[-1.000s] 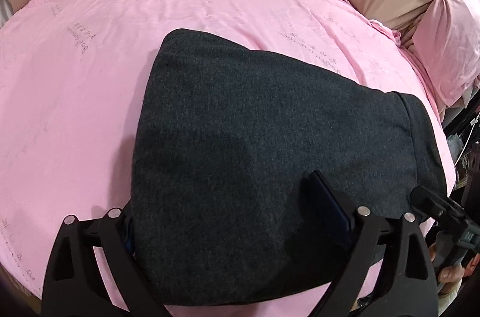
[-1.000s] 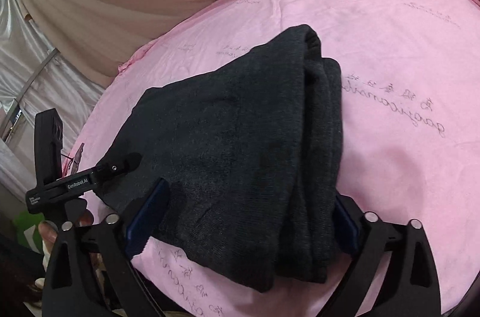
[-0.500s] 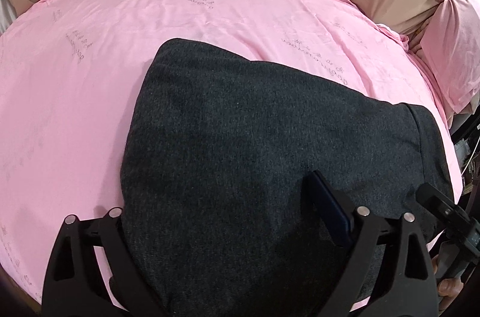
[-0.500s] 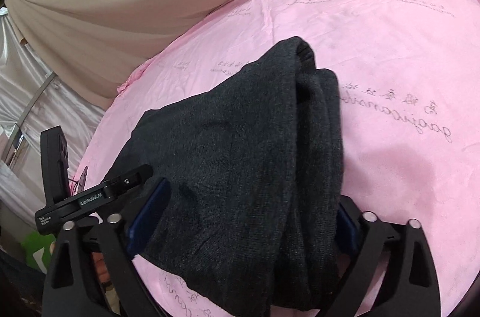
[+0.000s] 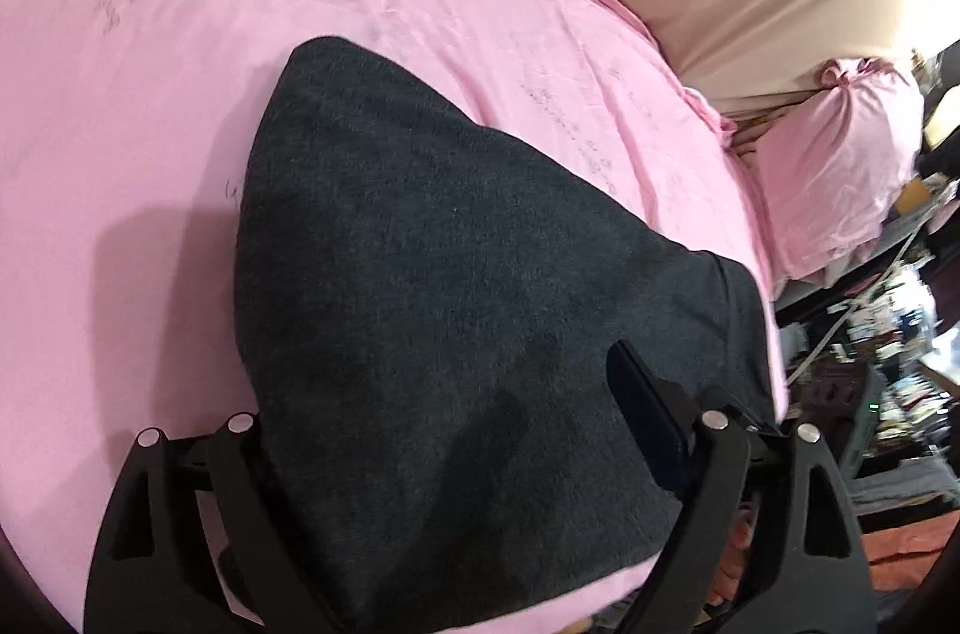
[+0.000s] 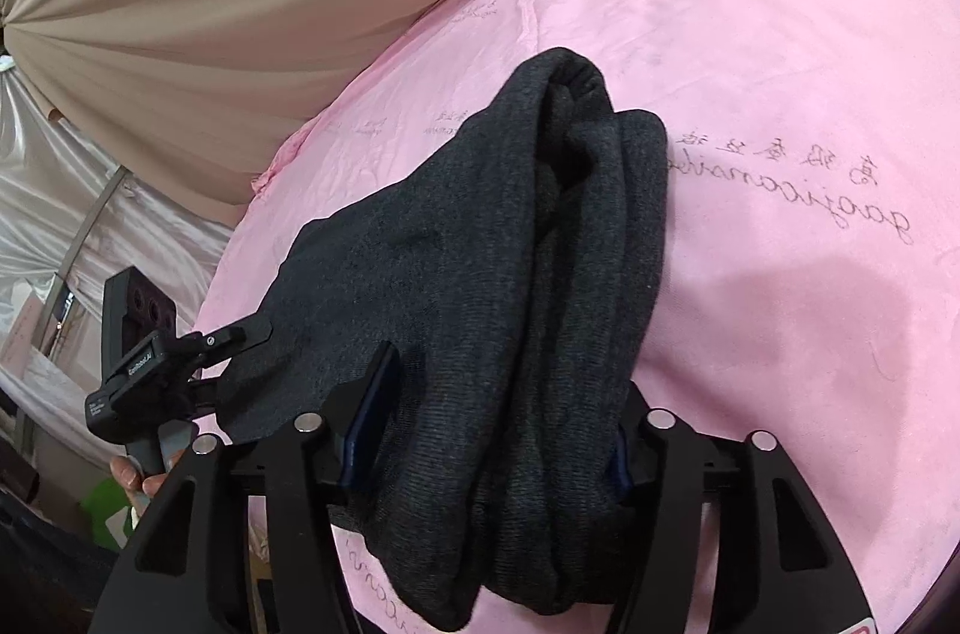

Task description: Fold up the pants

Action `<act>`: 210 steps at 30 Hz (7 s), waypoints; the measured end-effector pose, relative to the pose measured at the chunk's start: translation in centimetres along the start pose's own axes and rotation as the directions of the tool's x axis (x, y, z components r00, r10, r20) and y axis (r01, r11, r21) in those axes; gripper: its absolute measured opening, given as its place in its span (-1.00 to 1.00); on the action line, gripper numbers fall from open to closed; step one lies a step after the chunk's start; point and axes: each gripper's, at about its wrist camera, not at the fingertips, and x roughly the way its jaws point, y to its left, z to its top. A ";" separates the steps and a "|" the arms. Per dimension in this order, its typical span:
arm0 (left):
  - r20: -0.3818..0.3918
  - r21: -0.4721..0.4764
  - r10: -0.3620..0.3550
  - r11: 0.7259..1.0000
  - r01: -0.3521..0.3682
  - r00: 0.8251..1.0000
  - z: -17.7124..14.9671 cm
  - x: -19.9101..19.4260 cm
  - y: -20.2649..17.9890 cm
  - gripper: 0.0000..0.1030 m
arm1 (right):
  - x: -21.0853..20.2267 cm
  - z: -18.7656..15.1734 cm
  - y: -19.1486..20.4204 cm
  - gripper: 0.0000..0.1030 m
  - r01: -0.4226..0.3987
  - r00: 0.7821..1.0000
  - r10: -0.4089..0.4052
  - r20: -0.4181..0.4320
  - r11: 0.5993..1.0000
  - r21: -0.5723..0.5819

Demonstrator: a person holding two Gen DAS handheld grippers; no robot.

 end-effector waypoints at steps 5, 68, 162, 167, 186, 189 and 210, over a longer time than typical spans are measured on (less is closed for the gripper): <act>0.016 -0.041 0.102 0.994 -0.101 0.995 -0.1 -0.7 0.6 -0.61 | -0.2 -0.1 -0.7 -0.16 0.003 1.000 -0.003 -0.001 1.000 0.020; 0.614 0.326 0.144 0.850 -0.415 0.776 7.4 -20.2 -15.2 -0.64 | -11.8 13.3 16.8 -0.42 -0.046 0.889 0.224 0.399 0.911 -0.409; 0.018 -0.310 0.220 0.929 -0.204 0.975 31.2 8.0 9.9 -0.62 | 17.3 27.0 4.4 -1.00 0.146 0.989 -0.138 0.050 0.954 -0.262; 0.100 -0.363 0.207 0.918 -0.157 0.973 31.2 4.9 11.6 -0.70 | 15.4 26.5 5.6 -0.97 0.129 0.991 -0.112 0.074 0.950 -0.284; 0.167 0.029 0.470 0.876 -0.481 0.867 23.6 7.0 3.0 -0.16 | 14.6 27.1 5.7 -1.00 0.285 0.956 -0.254 0.147 0.925 -0.253; 0.184 0.030 0.488 0.865 -0.501 0.853 22.9 7.3 3.2 0.06 | 14.8 26.8 6.1 -0.89 0.281 0.958 -0.248 0.145 0.917 -0.285; 0.500 0.165 0.466 0.776 -0.609 0.729 7.2 1.4 -4.1 0.80 | 7.2 12.6 10.5 -0.10 0.424 0.887 -0.350 0.303 0.876 -0.231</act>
